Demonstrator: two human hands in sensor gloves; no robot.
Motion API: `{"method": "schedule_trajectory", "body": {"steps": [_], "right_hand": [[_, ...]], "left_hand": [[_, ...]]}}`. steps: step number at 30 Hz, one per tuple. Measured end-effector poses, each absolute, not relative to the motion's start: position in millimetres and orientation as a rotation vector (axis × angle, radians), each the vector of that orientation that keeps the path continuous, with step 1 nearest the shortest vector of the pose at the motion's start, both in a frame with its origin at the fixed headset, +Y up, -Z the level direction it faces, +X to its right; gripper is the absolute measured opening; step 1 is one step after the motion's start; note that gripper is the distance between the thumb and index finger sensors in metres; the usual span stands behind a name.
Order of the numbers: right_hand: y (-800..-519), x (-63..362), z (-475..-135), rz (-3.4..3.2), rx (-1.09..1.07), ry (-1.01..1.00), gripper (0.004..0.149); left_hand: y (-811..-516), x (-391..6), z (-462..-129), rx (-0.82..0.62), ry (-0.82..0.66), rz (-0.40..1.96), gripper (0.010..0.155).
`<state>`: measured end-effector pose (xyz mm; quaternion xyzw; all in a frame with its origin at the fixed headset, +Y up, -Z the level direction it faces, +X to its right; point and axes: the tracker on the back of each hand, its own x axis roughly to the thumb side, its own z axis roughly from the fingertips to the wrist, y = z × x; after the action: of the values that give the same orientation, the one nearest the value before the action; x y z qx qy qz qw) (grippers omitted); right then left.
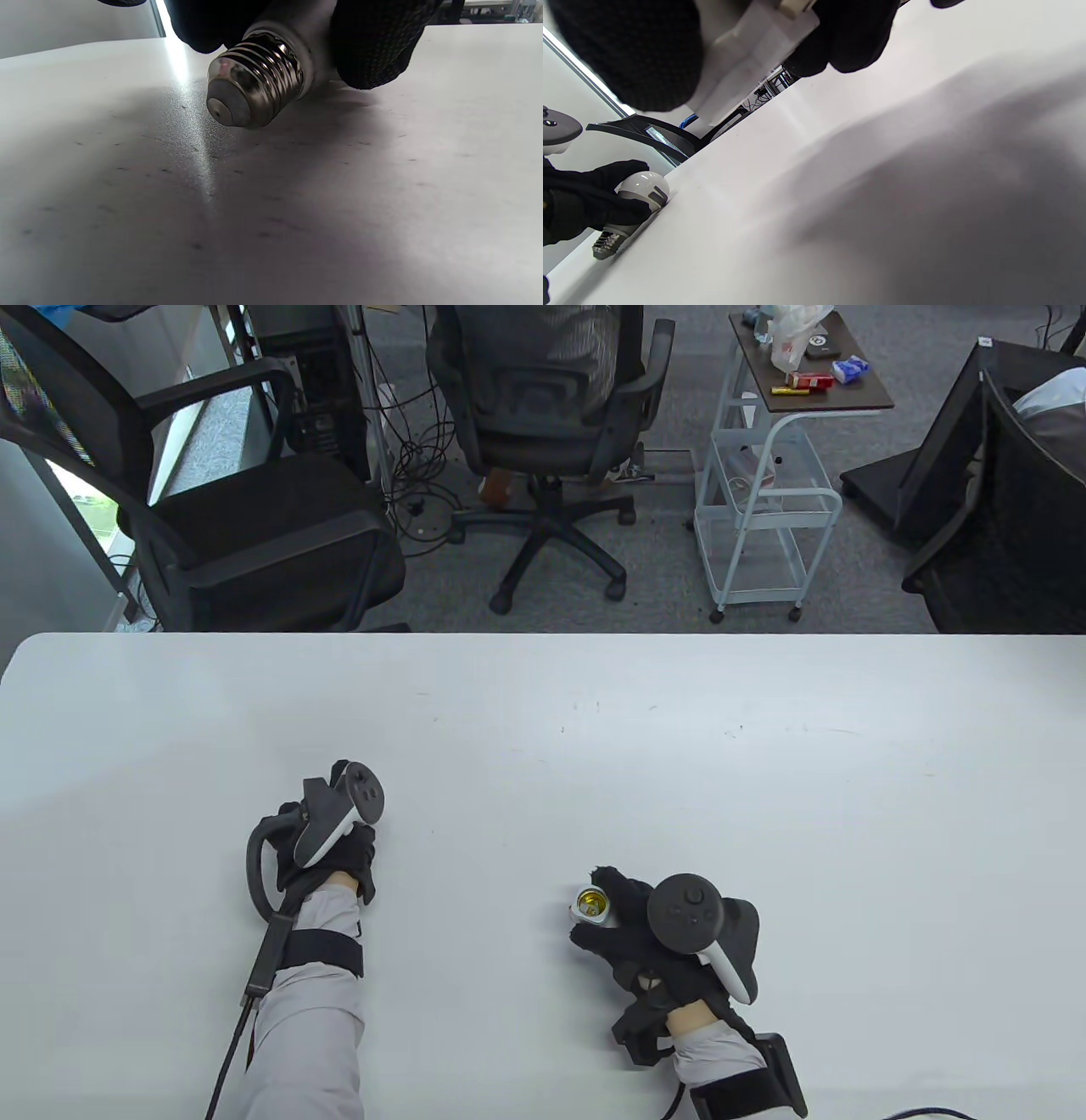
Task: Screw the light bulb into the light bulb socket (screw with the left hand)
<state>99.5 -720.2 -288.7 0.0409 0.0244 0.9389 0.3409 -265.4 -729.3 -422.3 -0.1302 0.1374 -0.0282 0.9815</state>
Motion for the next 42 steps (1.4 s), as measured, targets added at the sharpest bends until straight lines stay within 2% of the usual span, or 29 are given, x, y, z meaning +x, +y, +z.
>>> {"method": "schedule_trajectory", "body": {"steps": [2,6,8,13,18,22,31,42], "right_hand": [[-720,97,-288,2.444,0.121,0.064,0.068],[-720,92,-287,2.438,0.173,0.066,0.068],[-722,91,-288,2.438,0.196,0.076,0.069],[-725,93,-290,2.398,0.219,0.109,0.070],[-724,88,-288,2.346,0.287,0.163,0.073],[-723,76,-283,2.312,0.372,0.202,0.071],[-730,59,-276,2.203,0.525,0.357,0.069],[-730,60,-275,2.083,0.518,0.362,0.070]], "left_hand": [[-722,-266,-417,-0.210,0.228,0.037,0.087],[-701,-261,-396,-0.174,0.027,0.483,0.087],[-692,-254,-382,-0.181,-0.098,0.687,0.087],[-682,-229,-344,-0.225,-0.353,0.990,0.088],[-687,-212,-317,-0.165,-0.454,1.121,0.084],[-707,-202,-304,-0.158,-0.489,1.299,0.084],[-711,-191,-291,-0.183,-0.563,1.318,0.084],[-714,-175,-284,-0.217,-0.612,1.267,0.083]]}}
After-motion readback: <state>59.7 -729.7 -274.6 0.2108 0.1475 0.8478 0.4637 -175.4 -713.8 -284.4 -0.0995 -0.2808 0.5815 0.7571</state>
